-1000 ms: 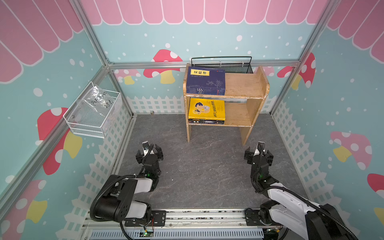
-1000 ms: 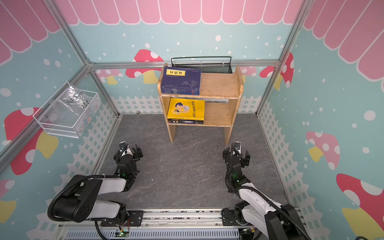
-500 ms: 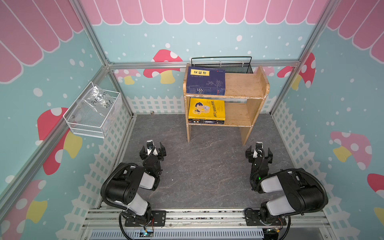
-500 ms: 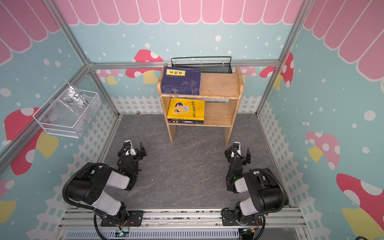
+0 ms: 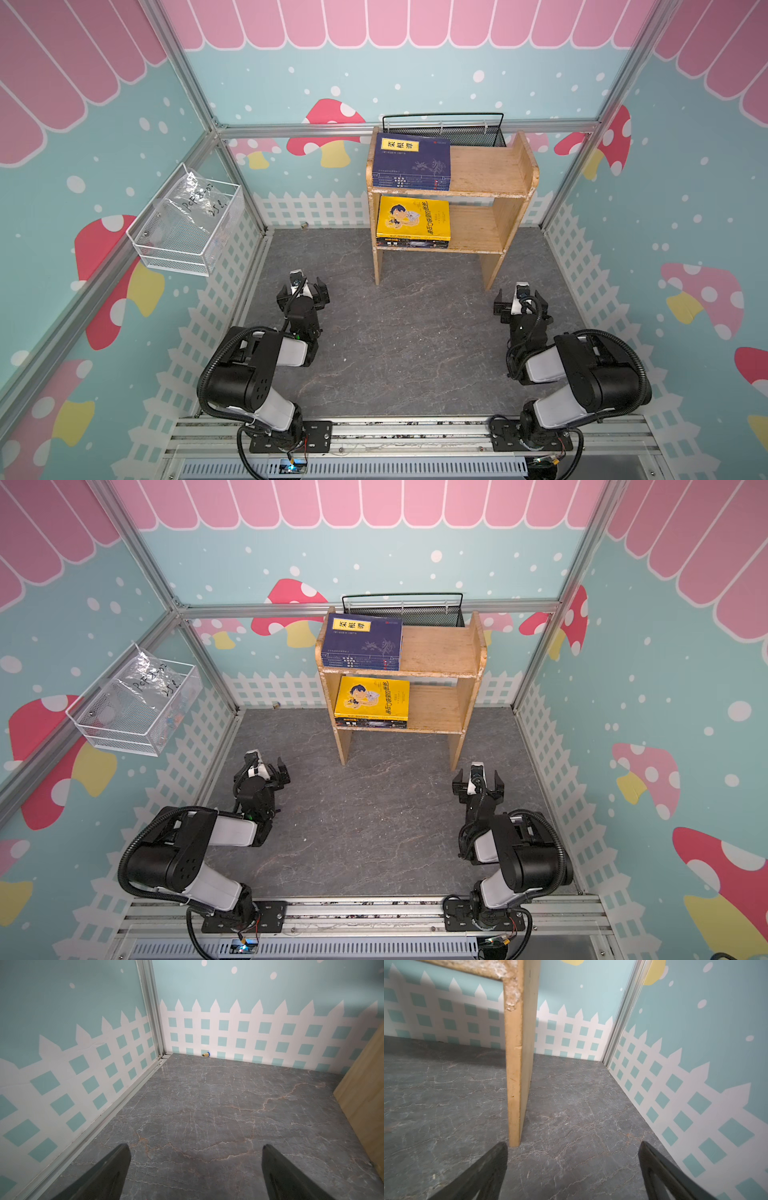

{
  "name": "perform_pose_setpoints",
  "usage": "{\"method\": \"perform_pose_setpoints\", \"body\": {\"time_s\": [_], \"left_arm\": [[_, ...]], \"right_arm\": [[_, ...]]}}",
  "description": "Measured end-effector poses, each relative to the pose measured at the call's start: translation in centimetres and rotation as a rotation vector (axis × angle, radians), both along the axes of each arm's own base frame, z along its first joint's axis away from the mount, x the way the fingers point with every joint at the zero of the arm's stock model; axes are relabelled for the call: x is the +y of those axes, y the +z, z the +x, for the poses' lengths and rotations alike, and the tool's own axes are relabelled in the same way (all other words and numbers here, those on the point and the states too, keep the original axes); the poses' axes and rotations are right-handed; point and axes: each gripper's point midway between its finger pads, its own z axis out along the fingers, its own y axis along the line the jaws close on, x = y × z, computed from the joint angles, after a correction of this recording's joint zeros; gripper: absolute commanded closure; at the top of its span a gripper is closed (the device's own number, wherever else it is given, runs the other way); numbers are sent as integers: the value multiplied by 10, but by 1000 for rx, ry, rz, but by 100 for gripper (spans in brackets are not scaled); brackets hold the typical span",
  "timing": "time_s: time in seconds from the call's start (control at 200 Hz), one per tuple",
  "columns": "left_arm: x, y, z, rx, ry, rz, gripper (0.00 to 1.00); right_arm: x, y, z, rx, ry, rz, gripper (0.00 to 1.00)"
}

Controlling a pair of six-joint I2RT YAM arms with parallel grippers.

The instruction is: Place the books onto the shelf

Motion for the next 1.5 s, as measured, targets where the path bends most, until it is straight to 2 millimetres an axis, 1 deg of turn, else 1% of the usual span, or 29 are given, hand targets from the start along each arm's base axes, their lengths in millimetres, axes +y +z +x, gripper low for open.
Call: {"method": "perform_pose_setpoints", "body": {"time_s": [0.075,0.21,0.39,1.501], "left_arm": [[3,-6,0,28,2,-10,1],[13,-12,1,54,16,-36,1],[12,-17,1,71,7,-49,1],[11,-17,1,71,2,-56,0]], "right_arm": [[-3,3,4,-7,6,16,1],[-2,-1,6,8,24,34,0],[1,-3,6,14,40,42,0],[1,-3,6,14,41,42,1]]}}
